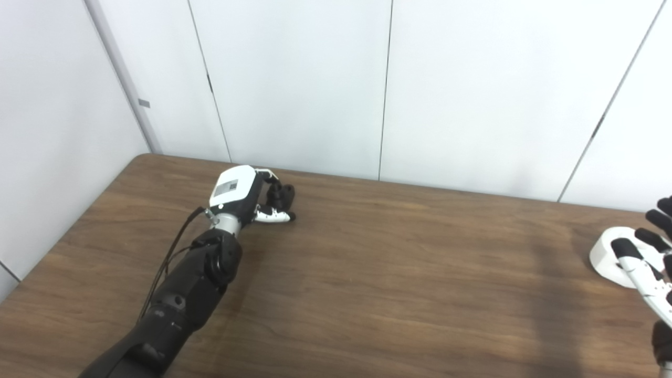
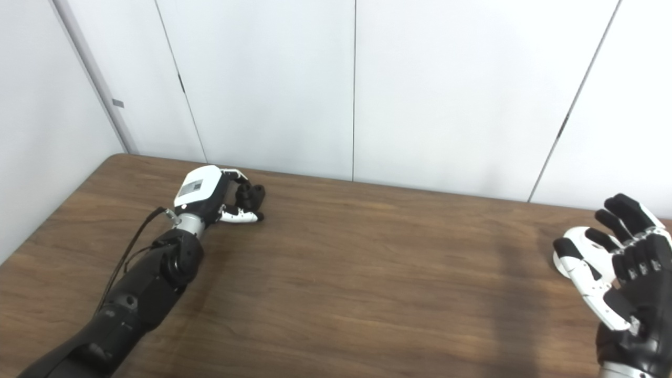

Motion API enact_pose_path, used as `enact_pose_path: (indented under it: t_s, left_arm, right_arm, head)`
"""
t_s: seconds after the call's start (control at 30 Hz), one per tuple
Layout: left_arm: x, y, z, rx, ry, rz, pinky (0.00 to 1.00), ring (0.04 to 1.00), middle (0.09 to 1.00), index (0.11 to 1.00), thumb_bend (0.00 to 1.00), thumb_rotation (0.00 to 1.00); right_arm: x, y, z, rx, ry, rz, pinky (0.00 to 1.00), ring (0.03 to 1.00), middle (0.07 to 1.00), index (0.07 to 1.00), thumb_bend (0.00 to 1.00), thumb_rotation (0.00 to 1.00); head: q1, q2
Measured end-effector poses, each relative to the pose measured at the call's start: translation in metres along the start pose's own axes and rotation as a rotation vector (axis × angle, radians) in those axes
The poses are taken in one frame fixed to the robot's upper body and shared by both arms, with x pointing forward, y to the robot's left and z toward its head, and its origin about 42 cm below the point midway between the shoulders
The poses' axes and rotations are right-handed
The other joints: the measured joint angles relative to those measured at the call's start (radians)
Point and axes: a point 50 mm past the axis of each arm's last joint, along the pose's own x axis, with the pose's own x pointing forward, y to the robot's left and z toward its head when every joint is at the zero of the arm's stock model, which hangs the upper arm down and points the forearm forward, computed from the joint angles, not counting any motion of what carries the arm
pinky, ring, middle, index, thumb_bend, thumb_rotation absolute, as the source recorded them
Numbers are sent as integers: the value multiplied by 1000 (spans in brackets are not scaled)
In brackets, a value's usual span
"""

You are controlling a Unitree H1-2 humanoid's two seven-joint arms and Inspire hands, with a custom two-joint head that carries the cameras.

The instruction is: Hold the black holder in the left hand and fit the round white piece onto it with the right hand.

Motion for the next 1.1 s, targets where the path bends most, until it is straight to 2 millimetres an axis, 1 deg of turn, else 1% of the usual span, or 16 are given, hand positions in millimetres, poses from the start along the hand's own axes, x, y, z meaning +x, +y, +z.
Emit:
enact_pose_path:
  t_s: [0.23, 0.37, 0.47, 0.57, 0.63, 0.73, 0.83, 0.9, 1.0, 1.1]
  left_arm:
    - [-8, -3, 0, -4, -18, -1, 859, 836, 733, 615, 868, 174]
    - [-17, -8, 1, -10, -40, -12, 893, 857, 749, 629, 844, 198]
    - [-20, -7, 3, -14, -52, -10, 882, 848, 738, 622, 860, 181]
    - [-23, -9, 3, -19, -68, -14, 868, 834, 727, 616, 864, 175]
    - [-24, -9, 4, -22, -79, -14, 870, 833, 728, 614, 864, 187]
    - [-29, -10, 11, -29, -121, -17, 862, 833, 729, 614, 849, 181]
    - [-38, -14, 22, -41, -165, -45, 875, 842, 735, 618, 832, 175]
    - [-43, -16, 30, -55, -189, -60, 877, 843, 732, 616, 842, 147]
    - [-48, -18, 39, -72, -217, -70, 873, 844, 726, 613, 854, 145]
    - [-49, -20, 44, -75, -227, -74, 872, 839, 718, 606, 859, 139]
  right_arm:
    - [0, 2, 4, -3, -12, 2, 685, 766, 772, 735, 516, 184]
    - [0, 2, 5, -2, -16, 0, 679, 765, 770, 733, 522, 192]
    - [-1, 3, 5, -5, -16, 0, 683, 770, 772, 737, 524, 208]
    - [-1, 3, 6, -4, -17, 0, 681, 768, 770, 736, 519, 191]
    - [-1, 3, 6, -2, -17, 0, 677, 766, 770, 738, 521, 187]
    - [-1, 3, 6, 0, -16, 1, 681, 767, 768, 740, 526, 200]
    - [-1, 5, 7, 2, -12, 3, 682, 767, 766, 740, 529, 202]
    - [-1, 5, 8, 1, -10, 5, 683, 767, 769, 743, 526, 204]
    - [-1, 6, 8, 1, -10, 8, 677, 765, 769, 743, 524, 196]
    - [-1, 6, 8, 2, -10, 9, 674, 764, 769, 740, 521, 191]
  head:
    - [-3, 6]
    - [-8, 8]
    - [-12, 9]
    - [-12, 9]
    - [-11, 12]
    - [-12, 11]
    - [-15, 9]
    - [-15, 9]
    - [-17, 9]
    - [-24, 9]
